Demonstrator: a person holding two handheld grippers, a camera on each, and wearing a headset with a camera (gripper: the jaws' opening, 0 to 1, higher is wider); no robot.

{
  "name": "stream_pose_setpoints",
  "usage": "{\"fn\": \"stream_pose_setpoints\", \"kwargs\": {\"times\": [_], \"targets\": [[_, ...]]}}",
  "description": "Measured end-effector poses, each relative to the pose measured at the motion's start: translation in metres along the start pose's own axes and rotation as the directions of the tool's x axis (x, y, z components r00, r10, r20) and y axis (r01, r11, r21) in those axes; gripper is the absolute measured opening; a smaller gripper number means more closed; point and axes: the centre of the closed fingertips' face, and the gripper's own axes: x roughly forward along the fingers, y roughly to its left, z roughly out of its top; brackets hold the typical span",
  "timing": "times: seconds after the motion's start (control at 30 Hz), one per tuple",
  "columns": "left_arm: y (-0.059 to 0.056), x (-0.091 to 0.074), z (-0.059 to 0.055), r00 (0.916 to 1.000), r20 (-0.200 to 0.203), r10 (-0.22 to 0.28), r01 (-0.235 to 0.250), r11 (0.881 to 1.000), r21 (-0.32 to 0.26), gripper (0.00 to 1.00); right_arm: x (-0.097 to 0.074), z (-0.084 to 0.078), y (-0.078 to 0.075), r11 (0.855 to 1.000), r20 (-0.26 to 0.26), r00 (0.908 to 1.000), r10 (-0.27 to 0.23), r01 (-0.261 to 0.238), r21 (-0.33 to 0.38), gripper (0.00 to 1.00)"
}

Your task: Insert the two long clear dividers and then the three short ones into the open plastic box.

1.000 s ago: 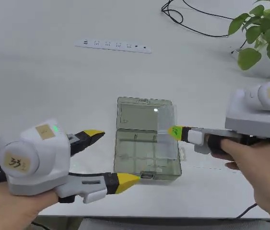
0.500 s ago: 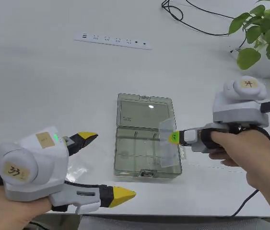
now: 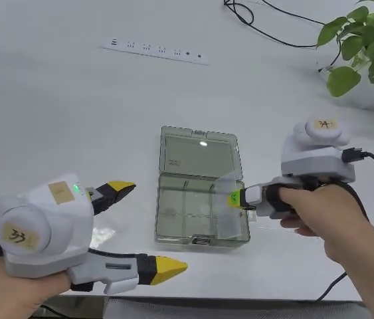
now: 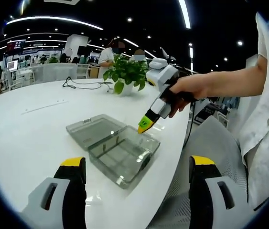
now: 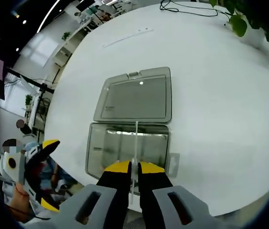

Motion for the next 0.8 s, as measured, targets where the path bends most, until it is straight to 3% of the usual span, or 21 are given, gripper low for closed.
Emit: {"fn": "stream_pose_setpoints", "kwargs": {"times": [0.43, 0.8], "targets": [[-0.0036, 0.0026, -0.0018, 1.0000, 0.000, -0.010, 0.010, 1.000, -0.007, 0.91, 0.0040, -0.0046, -0.0007, 0.999, 0.018, 0.9998, 0.002, -0.002, 0.037, 0.06], [-0.0049, 0.0048, -0.0018, 0.9999, 0.002, -0.013, 0.013, 1.000, -0.011, 0.90, 0.0056, -0.0020, -0.0018, 0.999, 0.014, 0.9997, -0.020, 0.021, -0.028, 0.06]]}}
